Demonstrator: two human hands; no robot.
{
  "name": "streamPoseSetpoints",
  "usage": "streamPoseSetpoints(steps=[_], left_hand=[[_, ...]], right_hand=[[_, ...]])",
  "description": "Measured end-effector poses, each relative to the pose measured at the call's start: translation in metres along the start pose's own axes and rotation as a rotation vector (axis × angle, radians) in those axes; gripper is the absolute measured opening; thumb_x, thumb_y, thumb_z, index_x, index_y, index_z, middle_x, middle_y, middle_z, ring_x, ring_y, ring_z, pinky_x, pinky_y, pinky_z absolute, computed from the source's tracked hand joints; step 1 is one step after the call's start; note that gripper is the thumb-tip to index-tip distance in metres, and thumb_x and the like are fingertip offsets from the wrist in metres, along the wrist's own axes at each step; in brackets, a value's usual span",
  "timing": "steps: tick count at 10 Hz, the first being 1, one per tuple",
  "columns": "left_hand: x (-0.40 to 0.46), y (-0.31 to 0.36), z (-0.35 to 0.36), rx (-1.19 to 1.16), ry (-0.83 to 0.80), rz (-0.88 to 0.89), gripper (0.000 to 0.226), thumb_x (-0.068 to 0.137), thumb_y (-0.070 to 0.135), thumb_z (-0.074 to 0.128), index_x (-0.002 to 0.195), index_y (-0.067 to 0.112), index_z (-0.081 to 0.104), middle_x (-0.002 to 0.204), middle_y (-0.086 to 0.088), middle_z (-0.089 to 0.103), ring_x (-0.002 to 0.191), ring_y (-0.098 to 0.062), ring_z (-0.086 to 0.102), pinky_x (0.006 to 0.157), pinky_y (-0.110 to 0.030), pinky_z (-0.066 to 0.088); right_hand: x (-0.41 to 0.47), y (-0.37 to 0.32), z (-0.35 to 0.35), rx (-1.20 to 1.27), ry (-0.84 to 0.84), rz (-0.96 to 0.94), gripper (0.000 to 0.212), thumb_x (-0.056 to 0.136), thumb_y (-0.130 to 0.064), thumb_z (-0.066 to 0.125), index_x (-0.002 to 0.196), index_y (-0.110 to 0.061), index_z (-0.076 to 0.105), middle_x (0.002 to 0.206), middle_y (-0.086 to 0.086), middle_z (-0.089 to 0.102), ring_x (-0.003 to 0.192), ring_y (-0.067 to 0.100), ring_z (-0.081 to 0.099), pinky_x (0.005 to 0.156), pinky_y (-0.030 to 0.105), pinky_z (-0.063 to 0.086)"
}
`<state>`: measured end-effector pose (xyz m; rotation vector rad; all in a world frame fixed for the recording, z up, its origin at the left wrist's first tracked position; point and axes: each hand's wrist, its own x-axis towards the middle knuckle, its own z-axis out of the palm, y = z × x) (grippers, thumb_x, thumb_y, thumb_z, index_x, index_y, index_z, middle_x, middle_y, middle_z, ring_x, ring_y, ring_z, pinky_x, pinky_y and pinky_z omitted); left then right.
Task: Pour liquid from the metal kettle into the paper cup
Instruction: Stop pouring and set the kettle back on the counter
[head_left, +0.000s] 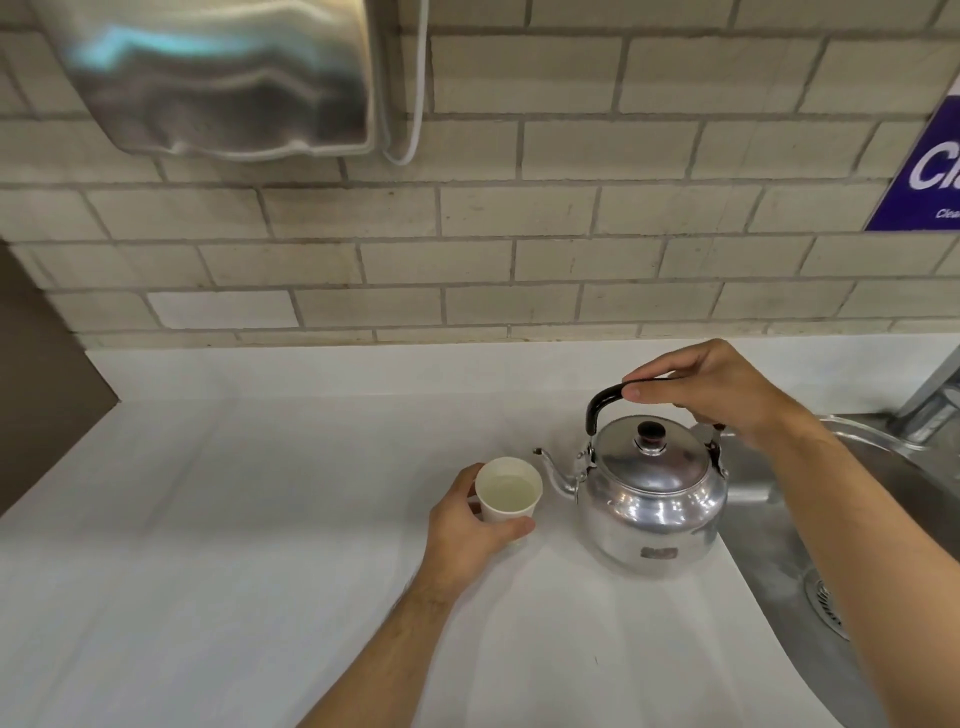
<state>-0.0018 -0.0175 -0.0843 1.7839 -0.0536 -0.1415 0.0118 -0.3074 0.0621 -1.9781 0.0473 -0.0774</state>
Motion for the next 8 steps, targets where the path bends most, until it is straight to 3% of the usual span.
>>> streamPoseSetpoints(steps=[1,2,3,4,5,6,7,8], left_hand=[[-0.001,0.002,0.001,0.008,0.008,-0.015,0.071,0.054,0.022,0.093,0.115,0.033,0.060,0.105,0.011,0.068,0.093,-0.011,0.068,0.074,-0.024,0.057],[-0.003,0.003,0.001,0.019,0.021,-0.026,0.070,0.054,0.020,0.093,0.114,0.032,0.060,0.104,0.012,0.068,0.093,-0.010,0.067,0.074,-0.023,0.055],[-0.004,0.004,0.002,0.025,0.025,-0.041,0.069,0.056,0.017,0.093,0.115,0.030,0.060,0.106,0.010,0.067,0.094,-0.014,0.067,0.079,-0.030,0.058],[-0.007,0.007,0.001,0.035,0.022,-0.047,0.066,0.059,0.013,0.091,0.113,0.032,0.059,0.105,0.012,0.067,0.095,-0.014,0.067,0.077,-0.029,0.057],[-0.009,0.010,-0.001,0.074,0.017,-0.036,0.064,0.061,0.002,0.084,0.113,0.030,0.059,0.104,0.008,0.067,0.092,-0.013,0.067,0.071,-0.022,0.055],[-0.008,0.013,-0.006,0.152,-0.017,-0.039,0.066,0.063,-0.009,0.074,0.121,0.019,0.060,0.108,-0.002,0.068,0.091,-0.019,0.068,0.070,-0.028,0.058],[-0.007,0.015,-0.014,0.260,-0.044,-0.038,0.062,0.066,-0.005,0.073,0.122,0.017,0.062,0.109,-0.003,0.067,0.094,-0.021,0.065,0.078,-0.035,0.059],[-0.005,0.023,-0.027,0.345,-0.022,-0.057,0.048,0.072,0.006,0.076,0.117,0.019,0.066,0.111,-0.004,0.065,0.099,-0.024,0.063,0.083,-0.039,0.057]], right_hand=[[0.000,0.011,0.008,0.062,0.107,0.016,0.013,0.066,-0.029,0.097,0.076,-0.028,0.089,0.046,-0.020,0.065,0.035,0.000,0.042,0.037,0.015,0.026],[0.004,0.022,0.019,0.124,0.192,-0.007,0.012,0.078,-0.011,0.093,0.087,-0.017,0.086,0.048,-0.024,0.069,0.036,-0.006,0.054,0.036,0.006,0.032],[0.007,0.030,0.033,0.166,0.244,-0.008,0.014,0.080,-0.007,0.092,0.089,-0.014,0.085,0.058,-0.024,0.076,0.045,-0.011,0.063,0.039,0.001,0.039],[0.013,0.037,0.043,0.194,0.284,-0.025,0.015,0.080,-0.008,0.092,0.087,-0.018,0.085,0.064,-0.024,0.079,0.047,-0.010,0.066,0.042,0.000,0.042],[0.021,0.040,0.048,0.207,0.292,-0.012,0.019,0.078,-0.013,0.094,0.080,-0.030,0.085,0.070,-0.024,0.081,0.062,-0.010,0.074,0.053,0.002,0.048],[0.023,0.040,0.048,0.197,0.287,0.004,0.021,0.078,-0.017,0.094,0.076,-0.036,0.084,0.074,-0.025,0.082,0.070,-0.011,0.075,0.068,0.010,0.052],[0.022,0.042,0.045,0.145,0.245,0.006,0.015,0.084,-0.021,0.089,0.085,-0.035,0.085,0.063,-0.028,0.077,0.059,-0.010,0.069,0.059,0.011,0.045],[0.017,0.028,0.040,0.030,0.227,0.030,0.012,0.091,-0.026,0.082,0.091,-0.038,0.081,0.071,-0.017,0.075,0.066,0.002,0.064,0.039,0.004,0.041]])
